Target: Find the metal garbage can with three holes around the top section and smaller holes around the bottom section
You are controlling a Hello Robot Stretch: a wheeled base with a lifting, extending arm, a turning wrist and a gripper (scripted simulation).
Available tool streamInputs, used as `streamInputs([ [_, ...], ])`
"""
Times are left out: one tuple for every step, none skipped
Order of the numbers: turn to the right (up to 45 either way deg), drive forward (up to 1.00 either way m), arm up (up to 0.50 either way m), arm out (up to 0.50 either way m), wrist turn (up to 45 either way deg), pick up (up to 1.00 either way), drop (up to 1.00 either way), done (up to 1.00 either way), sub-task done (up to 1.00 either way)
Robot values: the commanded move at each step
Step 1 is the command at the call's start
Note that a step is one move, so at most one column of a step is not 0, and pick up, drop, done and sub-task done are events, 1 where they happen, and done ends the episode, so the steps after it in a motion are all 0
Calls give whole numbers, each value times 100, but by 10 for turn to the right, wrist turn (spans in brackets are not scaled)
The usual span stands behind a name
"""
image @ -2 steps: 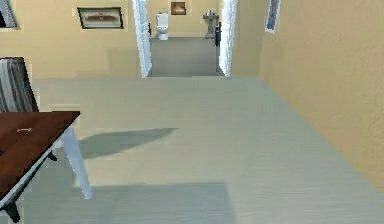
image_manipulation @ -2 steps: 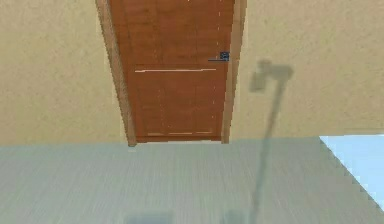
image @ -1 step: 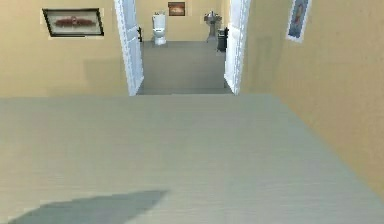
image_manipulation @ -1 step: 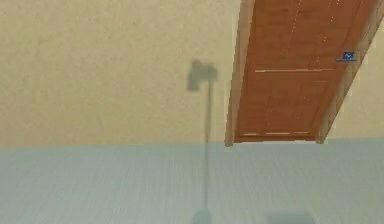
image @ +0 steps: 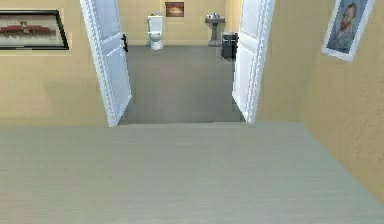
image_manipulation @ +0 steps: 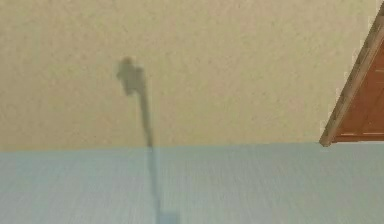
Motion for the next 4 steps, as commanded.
streamInputs([
  [0,100,0,0,0,0,0,0,0],
  [0,100,0,0,0,0,0,0,0],
  [0,100,0,0,0,0,0,0,0],
  [60,0,0,0,0,0,0,0,0],
])
